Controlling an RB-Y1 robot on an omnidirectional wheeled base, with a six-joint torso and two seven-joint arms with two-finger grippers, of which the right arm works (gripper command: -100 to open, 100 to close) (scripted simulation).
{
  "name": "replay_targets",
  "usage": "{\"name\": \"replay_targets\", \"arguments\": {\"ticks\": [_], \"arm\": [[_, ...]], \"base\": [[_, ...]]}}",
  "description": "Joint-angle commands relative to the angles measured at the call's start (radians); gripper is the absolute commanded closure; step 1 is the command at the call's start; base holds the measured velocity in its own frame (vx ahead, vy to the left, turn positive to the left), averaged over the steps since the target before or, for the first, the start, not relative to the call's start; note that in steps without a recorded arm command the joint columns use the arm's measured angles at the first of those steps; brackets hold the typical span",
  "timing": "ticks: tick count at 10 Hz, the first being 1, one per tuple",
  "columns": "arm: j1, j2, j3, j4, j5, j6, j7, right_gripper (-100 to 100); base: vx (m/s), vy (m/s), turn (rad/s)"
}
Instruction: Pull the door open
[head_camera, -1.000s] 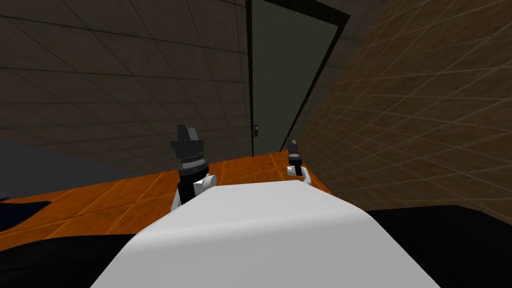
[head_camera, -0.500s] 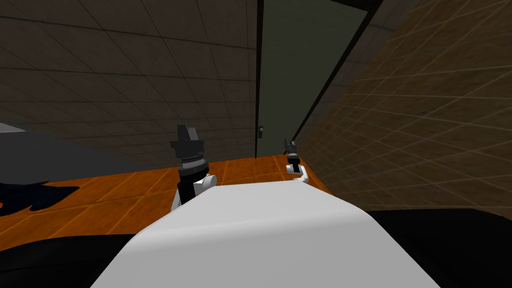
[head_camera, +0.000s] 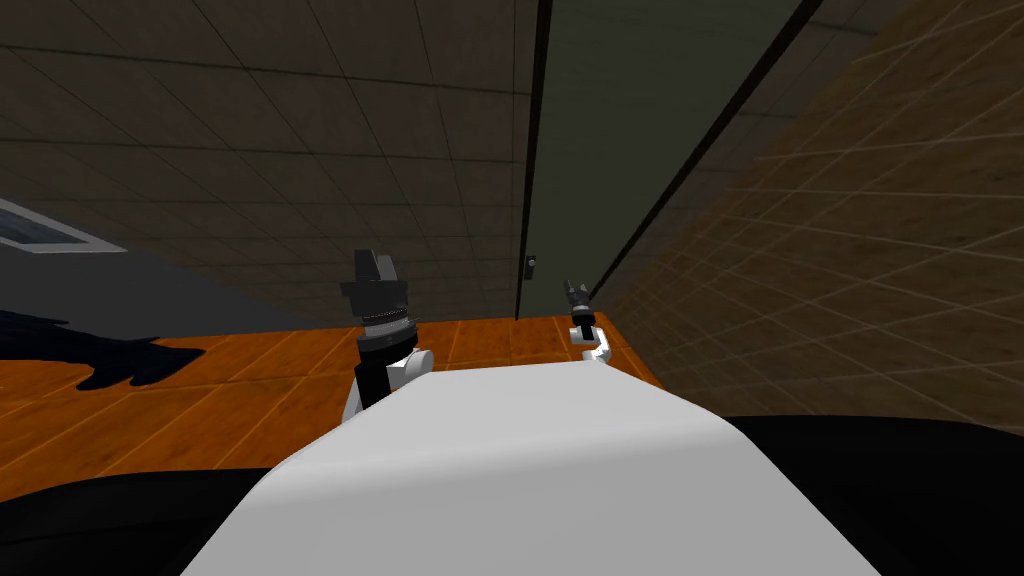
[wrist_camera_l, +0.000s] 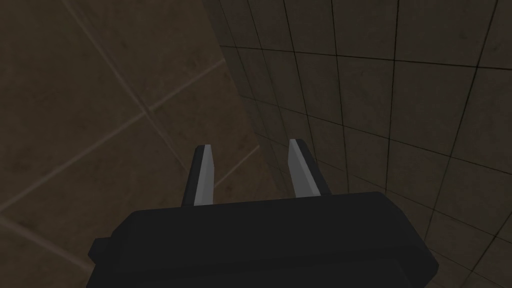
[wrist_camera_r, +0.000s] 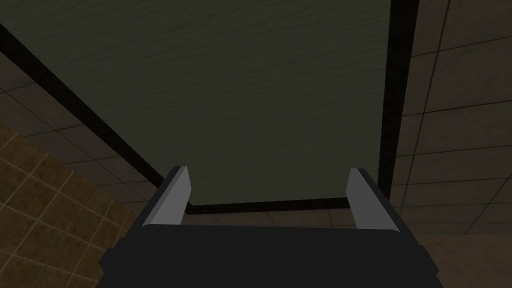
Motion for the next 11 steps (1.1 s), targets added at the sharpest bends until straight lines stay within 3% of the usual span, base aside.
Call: {"name": "replay_targets", "arguments": {"ticks": [1, 11], "arm": [[-0.028, 0.006, -0.016, 0.044, 0.027, 0.011, 0.039, -100], [-0.169, 0.051, -0.099, 0.272, 0.158, 0.055, 0.221, -100]], "base": [[0.107, 0.001, 0.131], [0.097, -0.012, 0.114]]}}
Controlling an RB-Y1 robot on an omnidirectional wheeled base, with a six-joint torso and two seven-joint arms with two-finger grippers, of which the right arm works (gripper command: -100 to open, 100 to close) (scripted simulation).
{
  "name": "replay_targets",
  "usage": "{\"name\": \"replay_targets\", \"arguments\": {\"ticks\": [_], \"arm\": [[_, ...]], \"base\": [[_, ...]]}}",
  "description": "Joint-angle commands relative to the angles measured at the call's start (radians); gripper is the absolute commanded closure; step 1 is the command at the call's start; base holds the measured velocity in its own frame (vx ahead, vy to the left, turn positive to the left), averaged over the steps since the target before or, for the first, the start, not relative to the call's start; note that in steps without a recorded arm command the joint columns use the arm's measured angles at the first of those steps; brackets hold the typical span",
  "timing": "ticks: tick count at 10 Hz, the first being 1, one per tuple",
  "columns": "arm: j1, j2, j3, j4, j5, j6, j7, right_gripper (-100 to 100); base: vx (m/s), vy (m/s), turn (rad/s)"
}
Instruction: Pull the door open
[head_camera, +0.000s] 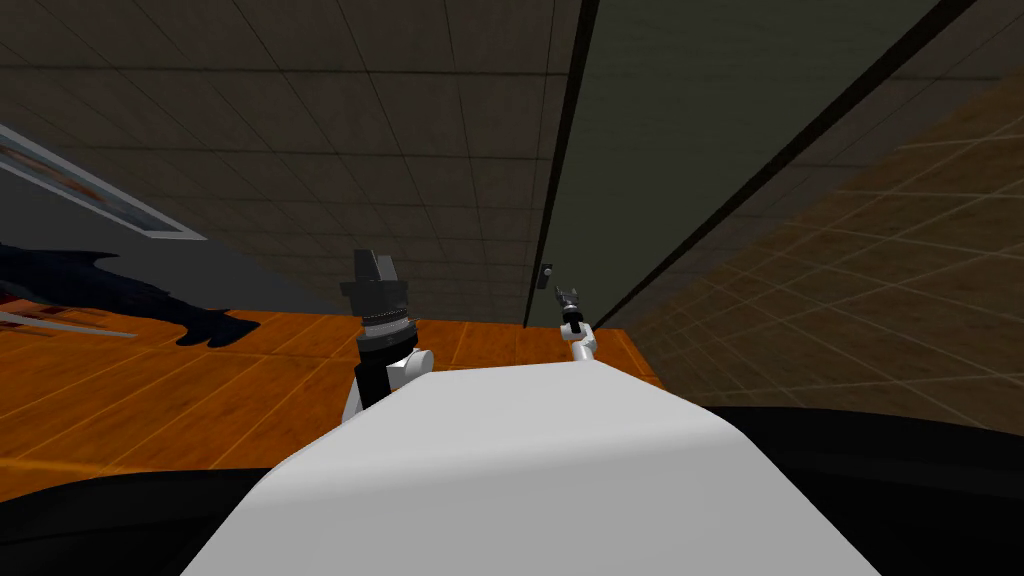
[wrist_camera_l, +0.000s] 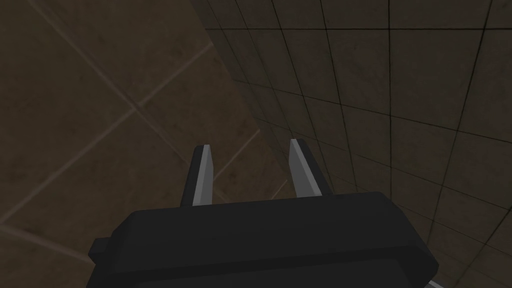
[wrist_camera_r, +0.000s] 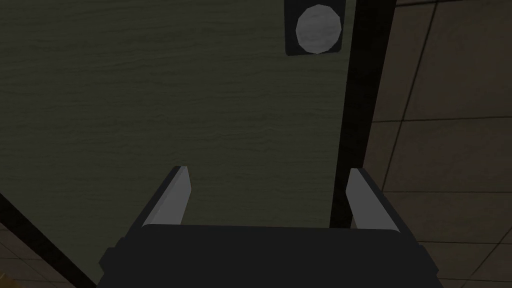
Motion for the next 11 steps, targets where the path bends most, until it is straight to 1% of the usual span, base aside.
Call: {"name": "replay_targets", "arguments": {"ticks": [1, 2, 5, 6, 7, 9, 11], "arm": [[-0.018, 0.013, -0.010, 0.031, 0.027, 0.014, 0.032, -100], [-0.034, 0.021, -0.020, 0.057, 0.042, 0.019, 0.053, -100], [-0.056, 0.034, -0.033, 0.092, 0.063, 0.026, 0.081, -100], [-0.052, 0.029, -0.028, 0.082, 0.058, 0.028, 0.071, -100], [-0.051, -0.005, -0.035, 0.090, 0.055, 0.025, 0.067, -100], [-0.047, -0.039, -0.045, 0.098, 0.048, 0.020, 0.058, -100], [-0.042, -0.064, -0.057, 0.107, 0.041, 0.015, 0.048, -100]], "base": [[0.092, -0.035, 0.162], [0.122, -0.028, 0.150], [0.077, -0.020, 0.063], [0.026, -0.008, 0.012], [0.095, -0.007, 0.053], [0.162, 0.018, 0.082], [0.206, 0.007, 0.090]]}}
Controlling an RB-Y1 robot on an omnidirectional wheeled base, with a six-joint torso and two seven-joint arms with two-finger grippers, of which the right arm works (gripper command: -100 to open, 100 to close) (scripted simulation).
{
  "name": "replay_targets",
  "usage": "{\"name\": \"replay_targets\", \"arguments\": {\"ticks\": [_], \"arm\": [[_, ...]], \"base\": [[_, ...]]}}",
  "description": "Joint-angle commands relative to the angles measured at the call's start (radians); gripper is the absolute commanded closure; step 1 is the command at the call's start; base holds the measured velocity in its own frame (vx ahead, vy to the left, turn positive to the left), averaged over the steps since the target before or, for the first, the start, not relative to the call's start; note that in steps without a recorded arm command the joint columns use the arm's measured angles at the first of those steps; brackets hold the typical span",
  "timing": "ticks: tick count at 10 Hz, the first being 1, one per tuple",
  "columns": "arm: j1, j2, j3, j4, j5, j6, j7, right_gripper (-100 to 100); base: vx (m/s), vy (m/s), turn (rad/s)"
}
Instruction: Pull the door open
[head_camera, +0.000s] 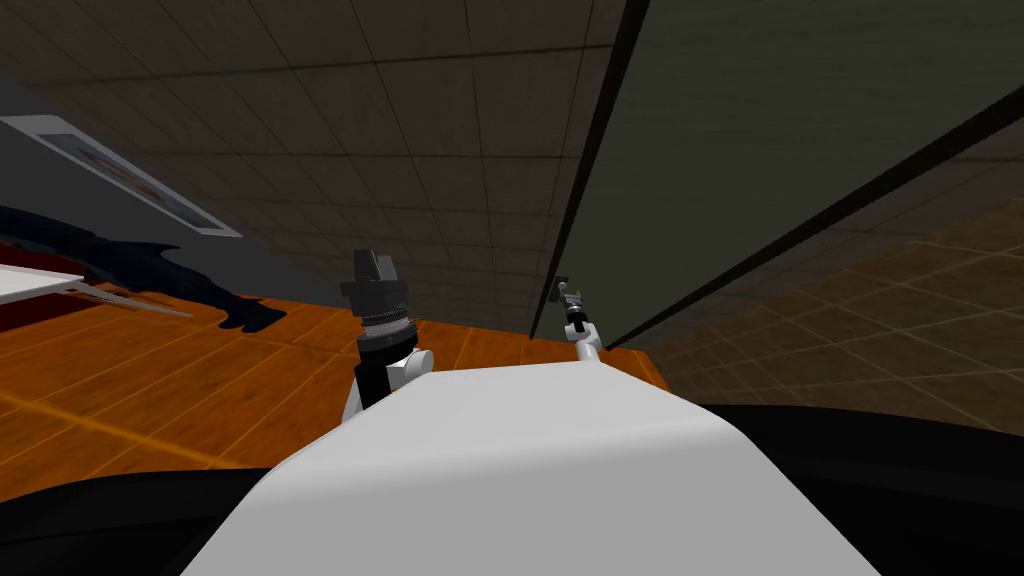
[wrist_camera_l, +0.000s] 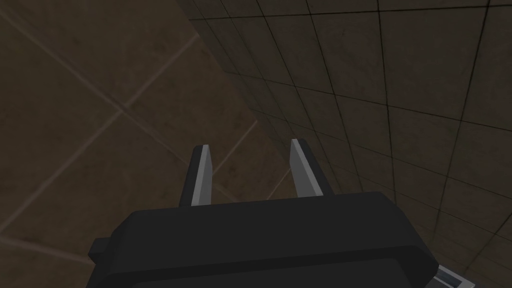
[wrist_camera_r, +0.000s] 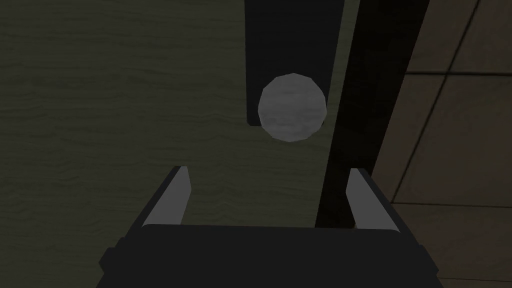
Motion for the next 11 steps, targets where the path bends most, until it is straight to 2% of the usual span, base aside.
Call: {"name": "replay_targets", "arguments": {"ticks": [1, 5, 6, 11], "arm": [[0.000, -0.015, -0.013, 0.015, -0.007, -0.008, -0.006, -100], [0.003, -0.016, -0.030, 0.030, -0.016, -0.016, -0.015, -100], [0.003, -0.016, -0.030, 0.030, -0.016, -0.016, -0.015, 100], [0.003, -0.016, -0.030, 0.030, -0.016, -0.016, -0.015, 100]], "base": [[0.216, -0.009, 0.075], [0.172, -0.005, 0.067], [-0.025, 0.006, -0.017], [-0.013, -0.001, 0.004]]}}
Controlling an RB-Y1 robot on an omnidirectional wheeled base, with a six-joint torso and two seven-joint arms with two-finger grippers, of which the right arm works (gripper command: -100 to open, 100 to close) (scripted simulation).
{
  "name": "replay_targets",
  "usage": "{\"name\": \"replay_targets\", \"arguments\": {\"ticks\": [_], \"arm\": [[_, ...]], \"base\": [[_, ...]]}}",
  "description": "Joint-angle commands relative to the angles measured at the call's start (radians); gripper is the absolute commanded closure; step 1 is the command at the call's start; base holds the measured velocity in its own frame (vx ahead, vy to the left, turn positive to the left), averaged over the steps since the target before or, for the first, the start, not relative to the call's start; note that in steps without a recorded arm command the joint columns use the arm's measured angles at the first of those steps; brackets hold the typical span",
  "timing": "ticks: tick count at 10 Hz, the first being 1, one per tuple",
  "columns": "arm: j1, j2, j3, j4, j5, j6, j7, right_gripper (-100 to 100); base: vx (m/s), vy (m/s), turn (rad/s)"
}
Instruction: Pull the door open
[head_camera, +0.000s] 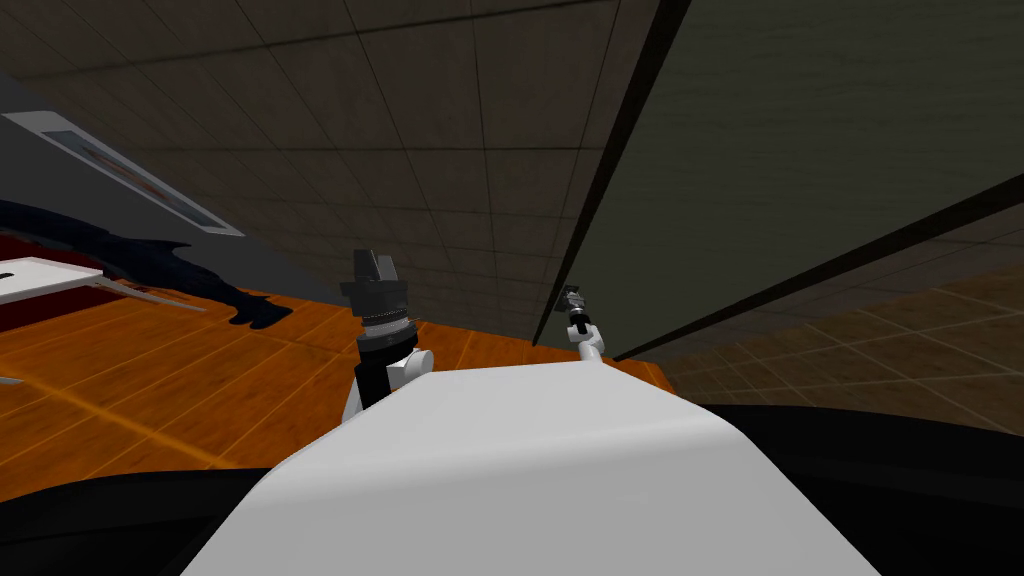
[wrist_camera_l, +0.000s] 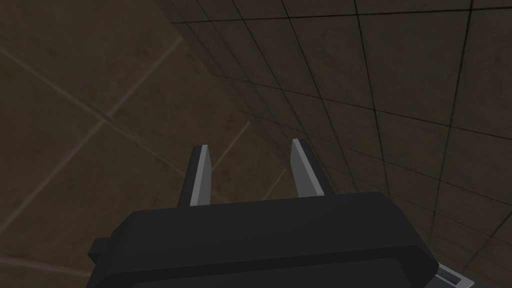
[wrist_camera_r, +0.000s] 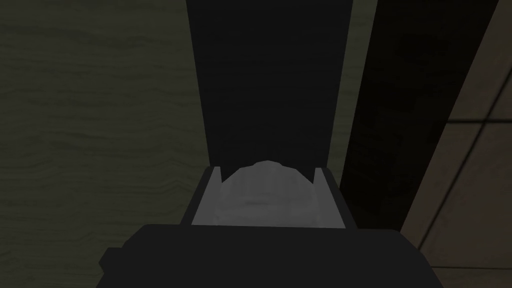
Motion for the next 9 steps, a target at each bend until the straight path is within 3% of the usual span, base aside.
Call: {"name": "replay_targets", "arguments": {"ticks": [1, 9], "arm": [[-0.002, -0.003, 0.004, 0.005, -0.016, -0.001, -0.036, 100], [-0.015, -0.018, 0.021, 0.030, -0.097, -0.009, -0.217, 100]], "base": [[-0.020, -0.010, 0.048], [-0.039, -0.017, 0.043]]}}
